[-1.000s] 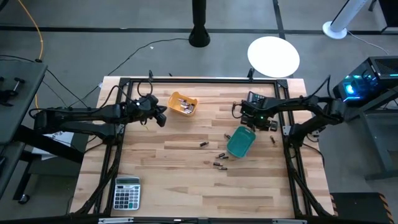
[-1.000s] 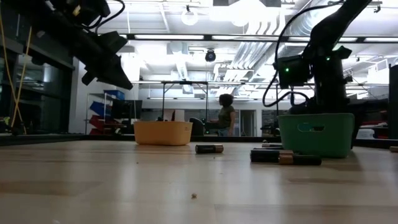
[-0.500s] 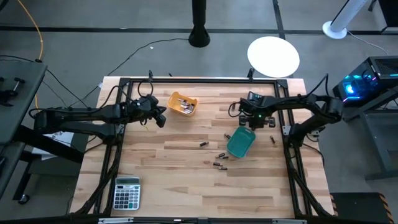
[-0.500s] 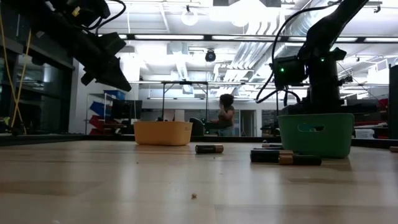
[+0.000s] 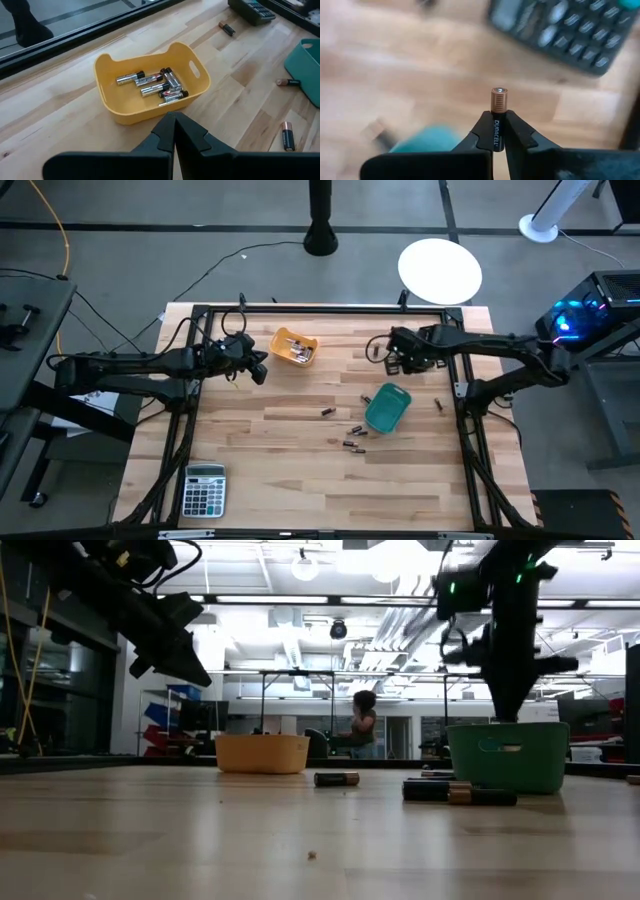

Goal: Sort batteries
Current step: Put the black battery into the blue bin

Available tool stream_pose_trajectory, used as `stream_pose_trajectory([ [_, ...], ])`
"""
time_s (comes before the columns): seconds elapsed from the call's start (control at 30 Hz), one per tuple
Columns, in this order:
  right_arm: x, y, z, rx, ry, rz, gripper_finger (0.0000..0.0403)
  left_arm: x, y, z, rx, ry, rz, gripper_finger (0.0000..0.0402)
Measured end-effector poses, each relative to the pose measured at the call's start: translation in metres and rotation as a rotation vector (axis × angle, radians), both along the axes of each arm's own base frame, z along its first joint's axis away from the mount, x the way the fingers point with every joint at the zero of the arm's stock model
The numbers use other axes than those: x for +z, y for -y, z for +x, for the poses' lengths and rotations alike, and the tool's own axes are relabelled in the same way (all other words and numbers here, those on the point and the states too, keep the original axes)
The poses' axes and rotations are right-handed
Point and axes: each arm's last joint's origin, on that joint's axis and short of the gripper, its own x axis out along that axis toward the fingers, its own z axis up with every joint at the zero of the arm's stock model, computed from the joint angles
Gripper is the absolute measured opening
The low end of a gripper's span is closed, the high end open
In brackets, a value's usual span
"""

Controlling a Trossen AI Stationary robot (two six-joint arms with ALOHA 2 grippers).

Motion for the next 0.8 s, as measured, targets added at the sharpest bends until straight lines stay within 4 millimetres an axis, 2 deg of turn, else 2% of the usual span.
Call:
stream_pose_trajectory([
  [0.17, 0.020, -0.029, 0.009, 0.109, 0.131, 0.059, 0.0005, 0.000, 0.000, 0.000, 0.002, 0.000, 0.002, 0.0000],
  [0.33, 0.017, -0.066, 0.025, 0.253, 0.258, 0.213, 0.0005, 0.000, 0.000, 0.000, 0.009, -0.001, 0.006, 0.0000],
  [0.43, 0.010, -0.081, 0.026, 0.265, 0.258, 0.238, 0.0005, 0.000, 0.000, 0.000, 0.009, -0.001, 0.007, 0.0000],
  [0.63, 0.005, -0.084, 0.026, 0.193, 0.220, 0.179, 0.0021, 0.000, -0.001, 0.000, 0.013, -0.002, 0.009, 0.0000],
  [0.8, 0.004, -0.082, 0.029, 0.239, 0.230, 0.176, 0.0096, 0.000, -0.002, -0.001, 0.024, 0.002, 0.006, 0.0000],
])
